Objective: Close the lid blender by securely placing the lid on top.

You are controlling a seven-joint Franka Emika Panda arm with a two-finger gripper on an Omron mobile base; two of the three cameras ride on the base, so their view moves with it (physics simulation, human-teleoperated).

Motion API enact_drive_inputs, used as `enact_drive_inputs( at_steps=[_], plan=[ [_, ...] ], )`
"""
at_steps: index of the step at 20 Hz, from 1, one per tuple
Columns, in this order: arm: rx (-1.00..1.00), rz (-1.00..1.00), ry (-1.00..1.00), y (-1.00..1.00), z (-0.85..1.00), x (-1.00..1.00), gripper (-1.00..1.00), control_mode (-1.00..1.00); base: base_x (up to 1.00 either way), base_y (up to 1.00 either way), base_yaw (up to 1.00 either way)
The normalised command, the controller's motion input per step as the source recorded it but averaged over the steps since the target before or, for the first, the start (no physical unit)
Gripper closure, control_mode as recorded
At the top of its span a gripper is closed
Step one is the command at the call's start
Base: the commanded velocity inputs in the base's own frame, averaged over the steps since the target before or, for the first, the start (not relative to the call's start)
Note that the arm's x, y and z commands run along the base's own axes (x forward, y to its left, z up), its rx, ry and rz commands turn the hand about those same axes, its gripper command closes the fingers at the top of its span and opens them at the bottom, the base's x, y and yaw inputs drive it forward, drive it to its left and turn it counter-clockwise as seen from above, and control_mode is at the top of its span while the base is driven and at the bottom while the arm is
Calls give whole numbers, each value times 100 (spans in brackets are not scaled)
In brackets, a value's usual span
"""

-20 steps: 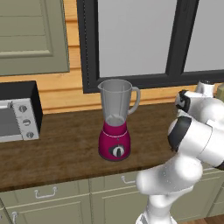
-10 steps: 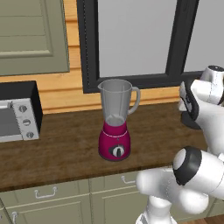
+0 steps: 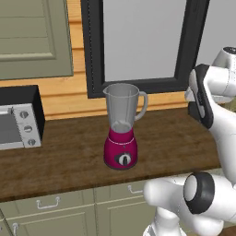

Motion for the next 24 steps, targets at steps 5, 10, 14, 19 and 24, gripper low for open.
enact_drive_inputs(
  at_steps=[5,10,14,19,24],
  plan=[
    [0,1,-3,42,96,0,100,-100,0,0,0],
    [1,0,-5,44,73,0,100,-100,0,0,0],
    [6,0,-10,47,27,0,100,-100,0,0,0],
    [8,0,-5,50,6,0,100,-100,0,0,0],
    [6,0,0,55,0,0,100,-100,0,0,0]
  ],
)
